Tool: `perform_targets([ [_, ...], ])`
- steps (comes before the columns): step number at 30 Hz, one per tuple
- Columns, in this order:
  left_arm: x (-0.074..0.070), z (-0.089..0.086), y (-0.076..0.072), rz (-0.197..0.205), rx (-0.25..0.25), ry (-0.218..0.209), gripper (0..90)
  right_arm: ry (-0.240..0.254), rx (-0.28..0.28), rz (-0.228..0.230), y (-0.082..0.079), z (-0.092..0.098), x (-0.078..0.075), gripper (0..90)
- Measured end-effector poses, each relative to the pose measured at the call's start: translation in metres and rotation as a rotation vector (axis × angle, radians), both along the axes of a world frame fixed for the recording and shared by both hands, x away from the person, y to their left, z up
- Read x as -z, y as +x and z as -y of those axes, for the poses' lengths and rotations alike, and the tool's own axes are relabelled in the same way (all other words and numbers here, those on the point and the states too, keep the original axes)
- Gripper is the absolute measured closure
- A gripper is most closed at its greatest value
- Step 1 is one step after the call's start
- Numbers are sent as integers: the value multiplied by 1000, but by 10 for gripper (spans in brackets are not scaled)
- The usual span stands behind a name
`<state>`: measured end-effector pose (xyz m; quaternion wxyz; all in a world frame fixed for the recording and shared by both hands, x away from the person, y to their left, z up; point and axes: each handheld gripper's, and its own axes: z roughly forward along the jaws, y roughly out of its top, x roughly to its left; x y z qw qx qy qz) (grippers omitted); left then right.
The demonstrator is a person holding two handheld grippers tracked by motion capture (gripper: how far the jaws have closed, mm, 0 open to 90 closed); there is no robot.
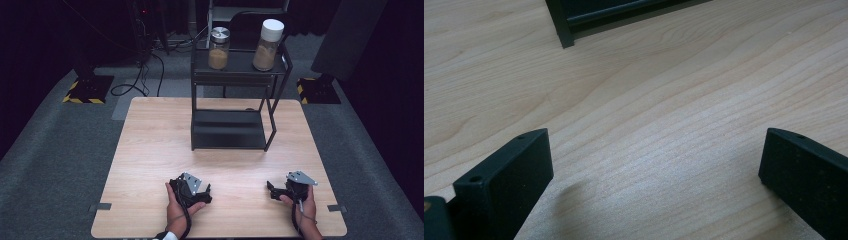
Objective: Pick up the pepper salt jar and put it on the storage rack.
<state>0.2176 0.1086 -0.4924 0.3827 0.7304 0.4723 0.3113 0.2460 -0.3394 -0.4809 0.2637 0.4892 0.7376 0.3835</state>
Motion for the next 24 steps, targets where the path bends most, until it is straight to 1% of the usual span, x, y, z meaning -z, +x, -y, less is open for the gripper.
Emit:
perform_targets([
  [24, 0, -1, 1, -6, 0, -8, 7, 0, 0, 1, 0, 0, 0, 0],
])
